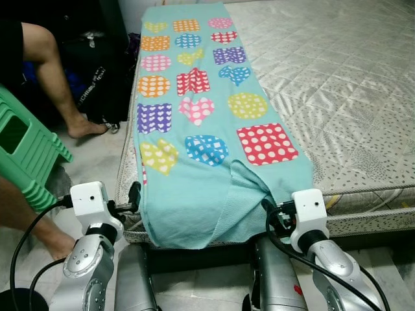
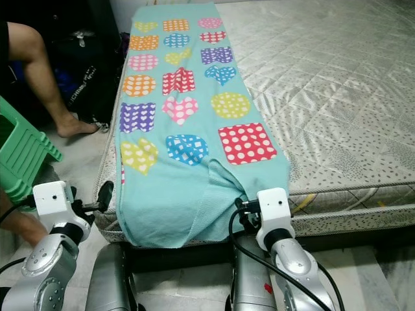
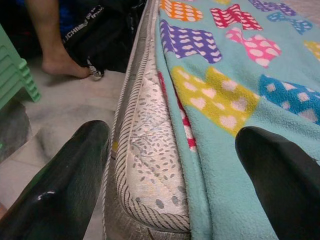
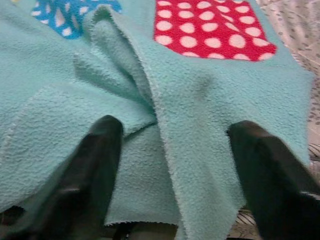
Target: Clean up the room
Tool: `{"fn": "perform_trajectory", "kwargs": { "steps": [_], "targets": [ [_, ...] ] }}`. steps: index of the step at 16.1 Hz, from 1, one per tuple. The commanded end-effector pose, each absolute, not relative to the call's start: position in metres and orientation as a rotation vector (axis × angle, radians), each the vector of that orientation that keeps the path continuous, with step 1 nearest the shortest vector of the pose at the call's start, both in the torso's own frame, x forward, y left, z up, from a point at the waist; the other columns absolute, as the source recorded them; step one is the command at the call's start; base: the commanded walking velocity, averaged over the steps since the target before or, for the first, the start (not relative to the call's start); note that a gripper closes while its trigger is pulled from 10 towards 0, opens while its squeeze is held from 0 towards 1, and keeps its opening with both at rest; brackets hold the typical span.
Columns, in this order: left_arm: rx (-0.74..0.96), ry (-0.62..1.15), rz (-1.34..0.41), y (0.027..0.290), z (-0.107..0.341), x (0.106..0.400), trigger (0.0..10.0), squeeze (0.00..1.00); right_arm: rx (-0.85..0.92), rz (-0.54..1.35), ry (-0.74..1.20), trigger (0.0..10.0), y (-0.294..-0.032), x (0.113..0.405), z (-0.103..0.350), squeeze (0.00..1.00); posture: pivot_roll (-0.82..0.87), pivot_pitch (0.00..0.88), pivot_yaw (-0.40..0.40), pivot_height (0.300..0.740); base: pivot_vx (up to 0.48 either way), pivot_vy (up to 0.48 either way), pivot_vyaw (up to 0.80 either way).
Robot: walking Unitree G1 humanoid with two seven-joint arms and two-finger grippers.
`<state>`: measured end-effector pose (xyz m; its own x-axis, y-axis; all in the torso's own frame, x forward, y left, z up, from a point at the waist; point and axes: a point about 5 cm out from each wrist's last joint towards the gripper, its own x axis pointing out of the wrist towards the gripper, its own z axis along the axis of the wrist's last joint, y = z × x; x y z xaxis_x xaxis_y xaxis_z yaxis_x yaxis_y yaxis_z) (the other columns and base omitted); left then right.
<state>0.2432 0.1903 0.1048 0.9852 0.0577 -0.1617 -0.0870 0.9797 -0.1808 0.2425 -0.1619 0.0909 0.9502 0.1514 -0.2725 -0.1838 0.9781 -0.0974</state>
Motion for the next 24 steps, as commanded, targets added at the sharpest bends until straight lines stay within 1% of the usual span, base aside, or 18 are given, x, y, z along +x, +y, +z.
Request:
{"fn": "perform_trajectory", "kwargs": {
  "steps": [1, 2, 3, 4, 5, 6, 7, 8, 10, 12, 15, 18, 20, 24],
  "targets": [
    [-0.185, 0.164, 0.087, 0.194, 0.103, 0.243, 10.0, 0.00, -0.114, 0.178, 0.248, 3.1, -0.161, 0.242, 0.095, 0.00, -0.07, 0.026, 0.028, 0.482, 0.000, 0.000, 0.00],
    [-0.185, 0.161, 0.085, 0.194, 0.103, 0.244, 10.0, 0.00, -0.110, 0.177, 0.247, 0.0, -0.161, 0.243, 0.094, 0.00, -0.07, 0.023, 0.031, 0.482, 0.000, 0.000, 0.00],
    [-0.184, 0.160, 0.085, 0.194, 0.103, 0.245, 10.0, 0.00, -0.127, 0.179, 0.241, 1.6, -0.160, 0.245, 0.094, 0.00, -0.07, 0.023, 0.031, 0.482, 0.000, 0.000, 0.00],
    [-0.184, 0.160, 0.085, 0.194, 0.103, 0.245, 10.0, 0.00, -0.132, 0.180, 0.240, 2.4, -0.159, 0.245, 0.094, 0.00, -0.07, 0.023, 0.031, 0.482, 0.000, 0.000, 0.00],
    [-0.183, 0.158, 0.085, 0.194, 0.103, 0.246, 10.0, 0.00, -0.156, 0.177, 0.240, 8.1, -0.155, 0.246, 0.093, 0.00, -0.07, 0.022, 0.032, 0.482, 0.000, 0.000, 0.00],
    [-0.182, 0.157, 0.084, 0.194, 0.103, 0.246, 10.0, 0.00, -0.168, 0.175, 0.242, 8.4, -0.154, 0.246, 0.093, 0.00, -0.07, 0.022, 0.032, 0.482, 0.000, 0.000, 0.00],
    [-0.183, 0.155, 0.084, 0.194, 0.103, 0.247, 10.0, 0.00, -0.181, 0.158, 0.245, 10.0, -0.153, 0.248, 0.091, 0.00, -0.08, 0.016, 0.033, 0.482, 0.000, 0.000, 0.00],
    [-0.183, 0.155, 0.084, 0.193, 0.103, 0.247, 10.0, 0.00, -0.155, 0.137, 0.236, 10.0, -0.151, 0.251, 0.092, 0.00, -0.08, 0.010, 0.033, 0.482, 0.000, 0.000, 0.00],
    [-0.187, 0.151, 0.075, 0.192, 0.103, 0.243, 10.0, 0.00, -0.008, 0.178, 0.137, 10.0, -0.139, 0.258, 0.109, 0.00, -0.09, 0.000, 0.035, 0.482, 0.000, 0.000, 0.00],
    [-0.186, 0.160, 0.074, 0.194, 0.099, 0.242, 10.0, 0.00, 0.083, 0.108, 0.140, 10.0, -0.144, 0.265, 0.115, 0.00, -0.10, 0.000, 0.037, 0.482, 0.000, 0.000, 0.00],
    [-0.191, 0.151, 0.074, 0.193, 0.099, 0.250, 10.0, 0.00, 0.118, 0.051, 0.081, 10.0, -0.155, 0.284, 0.127, 0.00, -0.11, 0.000, 0.044, 0.486, 0.000, 0.000, -0.30],
    [-0.191, 0.133, 0.065, 0.193, 0.101, 0.258, 10.0, 0.00, 0.098, 0.013, 0.040, 10.0, -0.166, 0.302, 0.137, 0.00, -0.11, 0.000, 0.045, 0.524, 0.000, 0.000, 0.00],
    [-0.188, 0.132, 0.065, 0.194, 0.100, 0.260, 10.0, 0.00, 0.102, 0.004, 0.038, 10.0, -0.169, 0.307, 0.138, 0.00, -0.10, 0.000, 0.042, 0.539, 0.000, 0.000, 0.00],
    [-0.186, 0.124, 0.052, 0.191, 0.098, 0.264, 10.0, 0.00, 0.105, -0.028, 0.016, 10.0, -0.177, 0.317, 0.141, 0.00, -0.11, 0.000, 0.053, 0.594, 0.000, 0.000, 0.00]
  ]
}}
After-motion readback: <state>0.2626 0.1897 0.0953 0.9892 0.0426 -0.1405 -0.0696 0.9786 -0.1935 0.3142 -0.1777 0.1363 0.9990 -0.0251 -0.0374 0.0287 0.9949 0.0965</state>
